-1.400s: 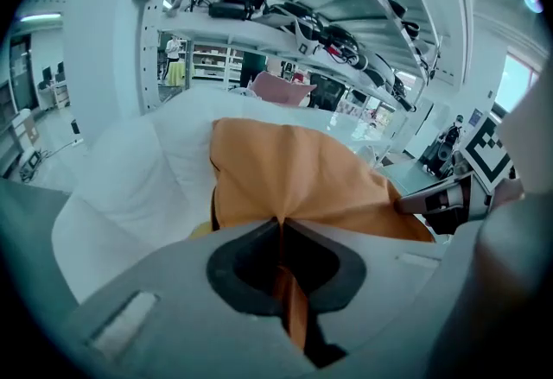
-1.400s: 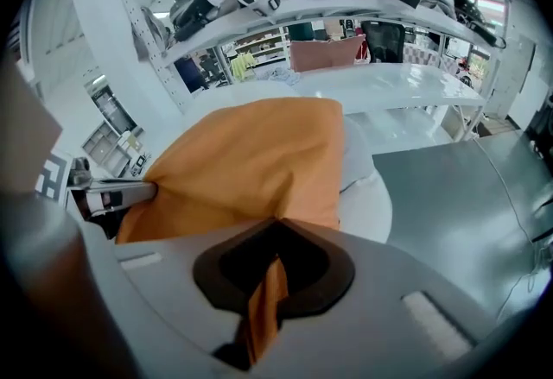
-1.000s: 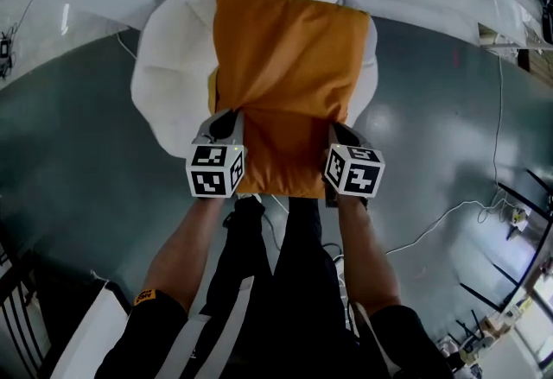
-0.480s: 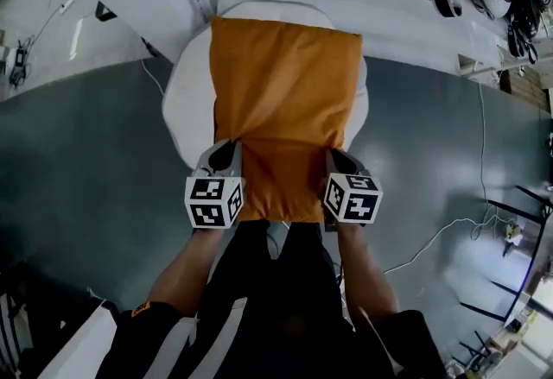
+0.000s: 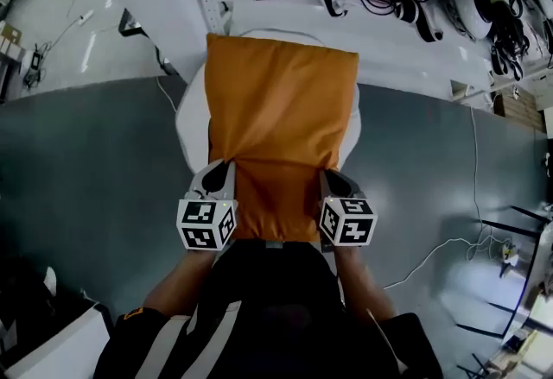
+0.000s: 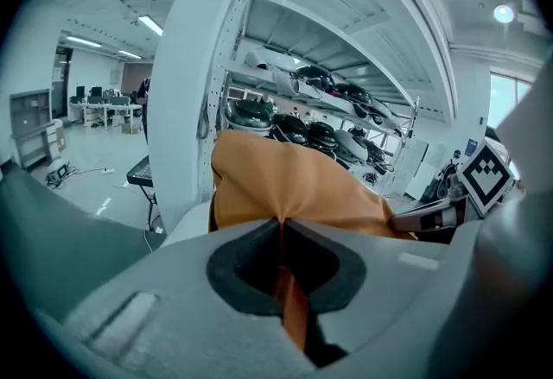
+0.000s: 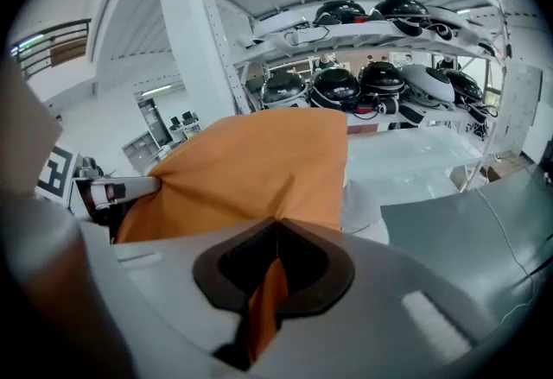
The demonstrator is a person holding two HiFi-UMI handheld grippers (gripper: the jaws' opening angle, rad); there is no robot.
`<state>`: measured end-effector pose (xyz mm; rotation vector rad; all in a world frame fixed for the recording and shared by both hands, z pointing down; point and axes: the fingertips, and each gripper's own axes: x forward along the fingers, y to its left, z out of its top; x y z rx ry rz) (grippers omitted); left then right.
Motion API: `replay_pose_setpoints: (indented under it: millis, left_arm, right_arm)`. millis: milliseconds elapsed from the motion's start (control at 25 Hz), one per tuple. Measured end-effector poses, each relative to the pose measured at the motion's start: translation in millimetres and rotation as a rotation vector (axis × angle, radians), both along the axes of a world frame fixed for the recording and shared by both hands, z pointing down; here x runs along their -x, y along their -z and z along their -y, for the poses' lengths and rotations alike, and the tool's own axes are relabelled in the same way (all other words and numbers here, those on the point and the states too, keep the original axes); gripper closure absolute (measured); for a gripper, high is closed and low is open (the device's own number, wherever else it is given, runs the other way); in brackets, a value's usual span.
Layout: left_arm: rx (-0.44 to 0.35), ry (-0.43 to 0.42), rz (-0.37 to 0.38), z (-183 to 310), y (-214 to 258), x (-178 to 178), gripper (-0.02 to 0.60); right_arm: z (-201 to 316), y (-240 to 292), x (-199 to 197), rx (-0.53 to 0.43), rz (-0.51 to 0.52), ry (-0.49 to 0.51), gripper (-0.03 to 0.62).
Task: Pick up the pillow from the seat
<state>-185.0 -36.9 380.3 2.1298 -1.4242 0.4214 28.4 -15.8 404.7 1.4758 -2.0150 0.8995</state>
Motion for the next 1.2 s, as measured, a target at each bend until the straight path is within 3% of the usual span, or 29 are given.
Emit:
replay_pose_setpoints:
  millis: [640,1200]
  left_arm:
    - [-0.128,0.228,0.003,-82.2,85.1,-50.3,0.577]
    - [-0.181,0.224,-0.034,-124.7,114.5,-36.7,0.577]
  right_arm:
    - [-34.5,98.0,-52.8,-0.199,0.059,0.214,0.583]
    - [-79.3,135.2,-40.8,-0.261,0.054,0.203,0.585]
